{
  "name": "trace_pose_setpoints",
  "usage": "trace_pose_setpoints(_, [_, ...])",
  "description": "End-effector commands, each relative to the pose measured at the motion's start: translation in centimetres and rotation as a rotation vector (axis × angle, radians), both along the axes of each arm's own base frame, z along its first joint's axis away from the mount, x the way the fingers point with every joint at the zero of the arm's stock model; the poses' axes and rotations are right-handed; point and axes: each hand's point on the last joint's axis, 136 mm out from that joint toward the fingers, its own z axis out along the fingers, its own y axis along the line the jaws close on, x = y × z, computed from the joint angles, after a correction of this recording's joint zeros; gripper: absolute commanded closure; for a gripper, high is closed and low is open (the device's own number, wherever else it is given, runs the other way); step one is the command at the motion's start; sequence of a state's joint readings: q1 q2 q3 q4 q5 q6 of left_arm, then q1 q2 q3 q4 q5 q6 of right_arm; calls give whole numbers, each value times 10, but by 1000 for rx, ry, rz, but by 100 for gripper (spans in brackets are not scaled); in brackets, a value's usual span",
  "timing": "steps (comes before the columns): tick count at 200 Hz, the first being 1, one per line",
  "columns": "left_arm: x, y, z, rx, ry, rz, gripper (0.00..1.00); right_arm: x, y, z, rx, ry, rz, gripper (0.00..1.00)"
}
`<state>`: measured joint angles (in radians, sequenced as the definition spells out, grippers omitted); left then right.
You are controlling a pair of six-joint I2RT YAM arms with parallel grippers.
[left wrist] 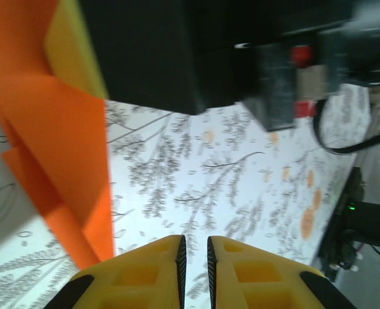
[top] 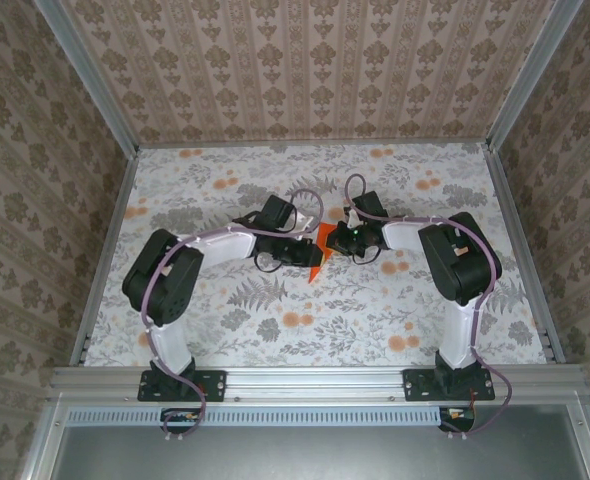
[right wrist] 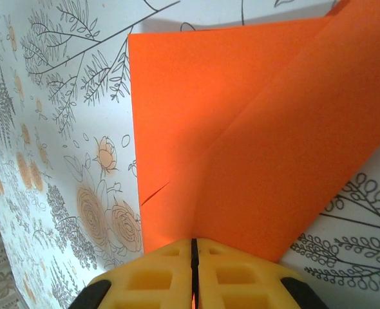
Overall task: Fold a paper plane with a square sheet of paper (fold left side to right side)
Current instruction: Fold the wing for the fifth time at the center of the table.
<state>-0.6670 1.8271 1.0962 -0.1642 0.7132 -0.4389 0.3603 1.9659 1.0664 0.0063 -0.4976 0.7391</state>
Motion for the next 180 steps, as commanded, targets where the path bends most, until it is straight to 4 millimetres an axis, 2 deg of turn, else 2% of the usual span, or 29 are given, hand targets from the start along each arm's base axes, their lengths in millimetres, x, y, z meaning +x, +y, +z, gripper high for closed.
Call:
trace_pose_setpoints(1, [-24, 0, -1, -24, 107, -28, 80, -17, -15, -35, -111, 104, -18, 91])
trace_pose_setpoints(22, [-30, -2, -10, -11, 129, -39, 79, -18, -16, -36, -116, 107, -17, 91])
trace_pose_setpoints(102, [-20, 4, -40, 68, 124, -5, 78, -21, -17, -39, -132, 118, -10, 91])
trace_pose_setpoints(180, [-17, 10, -49, 84, 128, 18, 80, -22, -18, -37, -142, 119, -7, 91])
